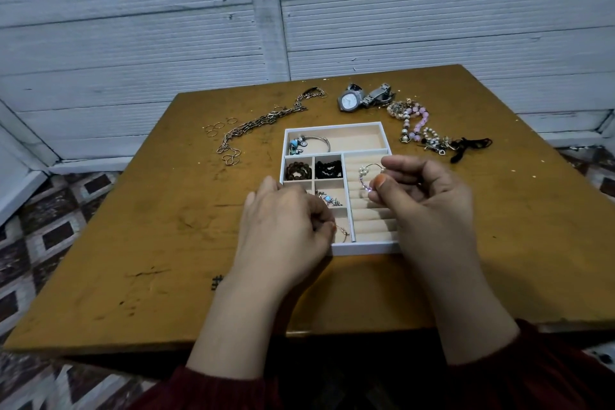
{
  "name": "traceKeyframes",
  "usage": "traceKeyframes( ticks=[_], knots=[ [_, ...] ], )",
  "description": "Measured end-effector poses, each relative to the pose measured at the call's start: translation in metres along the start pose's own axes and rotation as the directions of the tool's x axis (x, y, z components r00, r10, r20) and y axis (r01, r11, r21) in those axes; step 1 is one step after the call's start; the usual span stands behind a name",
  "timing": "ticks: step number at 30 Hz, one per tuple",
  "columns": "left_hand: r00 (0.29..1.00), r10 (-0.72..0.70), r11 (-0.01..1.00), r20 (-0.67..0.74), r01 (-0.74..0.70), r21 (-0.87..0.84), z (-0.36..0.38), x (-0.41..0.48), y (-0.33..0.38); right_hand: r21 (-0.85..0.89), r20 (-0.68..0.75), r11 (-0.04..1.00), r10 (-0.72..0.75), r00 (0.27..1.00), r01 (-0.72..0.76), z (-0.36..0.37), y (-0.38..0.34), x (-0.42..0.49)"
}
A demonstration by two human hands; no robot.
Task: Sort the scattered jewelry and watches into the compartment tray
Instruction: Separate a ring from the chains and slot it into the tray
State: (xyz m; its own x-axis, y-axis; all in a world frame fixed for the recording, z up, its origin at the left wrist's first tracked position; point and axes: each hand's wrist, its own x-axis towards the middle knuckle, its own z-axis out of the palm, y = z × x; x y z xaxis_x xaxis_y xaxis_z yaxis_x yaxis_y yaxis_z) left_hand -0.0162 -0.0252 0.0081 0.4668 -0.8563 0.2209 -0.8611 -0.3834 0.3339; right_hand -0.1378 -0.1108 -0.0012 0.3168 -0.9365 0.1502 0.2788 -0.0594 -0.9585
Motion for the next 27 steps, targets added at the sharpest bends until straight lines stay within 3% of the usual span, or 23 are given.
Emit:
traceKeyframes(
  ticks=[9,14,20,24,27],
  knots=[
    [0.996,0.025,1.000,0.081,-0.025,-0.001,0.003,0.007,-0.001,-0.017,0.001,1.000,-0.005,1.000,0.005,0.000,0.001,0.001],
    [0.995,0.039,0.996,0.087,-0.031,-0.088,-0.001,0.007,-0.003,-0.030,0.006,0.999,-0.012,1.000,0.012,0.000,0.000,0.000],
    [0.990,-0.031,0.962,-0.137,-0.008,-0.273,-0.008,0.011,-0.020,-0.022,0.020,1.000,0.004,1.000,-0.004,0.000,-0.001,-0.001],
    [0.951,-0.143,0.978,-0.275,0.093,-0.185,-0.004,0.012,-0.051,-0.032,0.043,0.999,0.013,0.999,-0.012,0.000,-0.003,0.000],
    [0.939,-0.239,0.971,-0.249,0.232,-0.054,0.001,0.010,-0.070,-0.027,0.057,0.999,0.024,0.998,-0.023,0.001,-0.005,0.001]
  ],
)
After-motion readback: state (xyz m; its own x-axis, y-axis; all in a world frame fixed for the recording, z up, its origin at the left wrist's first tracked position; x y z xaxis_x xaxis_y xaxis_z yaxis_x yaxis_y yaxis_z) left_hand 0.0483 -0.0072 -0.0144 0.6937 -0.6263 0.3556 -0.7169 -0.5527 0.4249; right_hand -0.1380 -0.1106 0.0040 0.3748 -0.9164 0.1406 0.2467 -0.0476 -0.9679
